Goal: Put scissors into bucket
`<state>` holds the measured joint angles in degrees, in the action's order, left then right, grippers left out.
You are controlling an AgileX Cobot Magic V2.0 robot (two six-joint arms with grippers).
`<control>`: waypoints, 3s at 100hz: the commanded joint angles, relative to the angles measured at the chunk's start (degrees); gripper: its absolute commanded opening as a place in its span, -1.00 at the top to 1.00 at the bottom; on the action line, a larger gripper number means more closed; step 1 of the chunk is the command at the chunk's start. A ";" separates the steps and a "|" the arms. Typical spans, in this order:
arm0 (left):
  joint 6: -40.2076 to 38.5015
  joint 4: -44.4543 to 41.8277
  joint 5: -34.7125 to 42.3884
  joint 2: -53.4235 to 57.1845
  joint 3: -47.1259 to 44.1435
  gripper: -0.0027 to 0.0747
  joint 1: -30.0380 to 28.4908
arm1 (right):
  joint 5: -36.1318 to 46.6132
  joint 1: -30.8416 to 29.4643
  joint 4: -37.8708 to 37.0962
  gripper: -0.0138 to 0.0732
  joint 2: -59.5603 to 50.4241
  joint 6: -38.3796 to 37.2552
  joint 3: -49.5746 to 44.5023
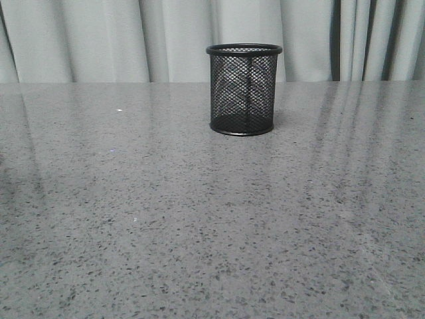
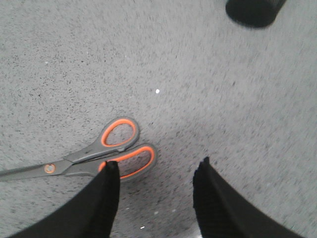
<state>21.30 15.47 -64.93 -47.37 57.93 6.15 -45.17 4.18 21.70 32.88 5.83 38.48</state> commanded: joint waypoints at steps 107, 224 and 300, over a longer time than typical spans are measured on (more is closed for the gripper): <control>54.09 -16.13 -6.99 -29.74 7.35 0.05 -0.26 | 1.90 8.10 -0.01 -0.25 0.61 5.32 1.91; 56.52 -21.63 -1.83 -38.13 6.36 0.06 -0.26 | 1.78 8.10 -0.01 -0.25 0.74 5.32 1.91; 59.55 -17.68 -1.02 -40.90 6.36 0.70 -0.26 | 1.98 8.10 -0.01 -0.25 1.25 5.32 1.91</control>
<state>81.51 -4.35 -68.21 -88.44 63.73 6.15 -46.73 12.18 21.28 33.44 10.47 38.48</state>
